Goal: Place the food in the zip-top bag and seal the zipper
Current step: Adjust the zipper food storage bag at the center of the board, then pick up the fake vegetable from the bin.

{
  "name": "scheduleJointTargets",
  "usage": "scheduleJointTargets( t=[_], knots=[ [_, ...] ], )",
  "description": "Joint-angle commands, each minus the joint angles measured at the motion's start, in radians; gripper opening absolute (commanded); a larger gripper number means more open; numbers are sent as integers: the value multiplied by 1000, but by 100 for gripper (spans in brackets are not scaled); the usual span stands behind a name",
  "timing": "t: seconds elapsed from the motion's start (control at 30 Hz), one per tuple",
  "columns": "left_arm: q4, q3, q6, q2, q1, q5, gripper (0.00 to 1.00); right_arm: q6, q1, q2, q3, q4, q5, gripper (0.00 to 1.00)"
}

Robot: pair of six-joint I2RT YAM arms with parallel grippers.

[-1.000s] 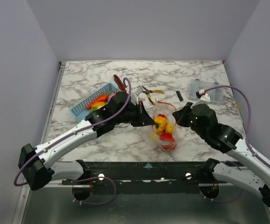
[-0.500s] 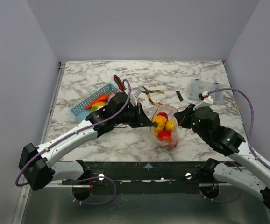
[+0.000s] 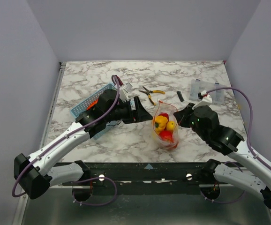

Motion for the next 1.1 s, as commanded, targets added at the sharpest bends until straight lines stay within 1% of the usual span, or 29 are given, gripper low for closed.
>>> scheduleJointTargets(
  t=[0.0,0.03,0.2,0.37,0.5,0.53,0.63,0.7,0.73,0.8,0.93,1.07],
  knots=[
    [-56,31,44,-77,49,-13,95,-41,4,13,8,29,32,0],
    [-61,29,51,-86,63,-13,98,-53,3,20,9,28,35,0],
    [-117,32,87,-103,139,-42,98,-73,3,43,-7,37,59,0],
    [-164,69,140,-117,175,-145,99,-69,3,67,-20,42,69,0],
    [-223,121,201,-110,196,-257,99,-65,4,75,-22,67,75,0],
    [-227,126,210,-110,207,-262,99,-67,3,81,-15,64,75,0],
    [-199,103,231,-124,280,-242,99,-57,3,89,-2,41,96,0],
    [-154,58,233,-144,333,-234,99,-49,3,85,-15,50,103,0],
    [-146,43,235,-146,370,-218,99,-41,4,86,-14,50,107,0],
    [-156,36,242,-143,418,-234,98,-19,3,80,-14,54,112,0],
    [-202,75,269,-82,486,-322,99,17,4,60,-37,83,113,0],
    [-218,156,332,72,511,-325,99,35,3,71,-30,102,98,0]
  ],
)
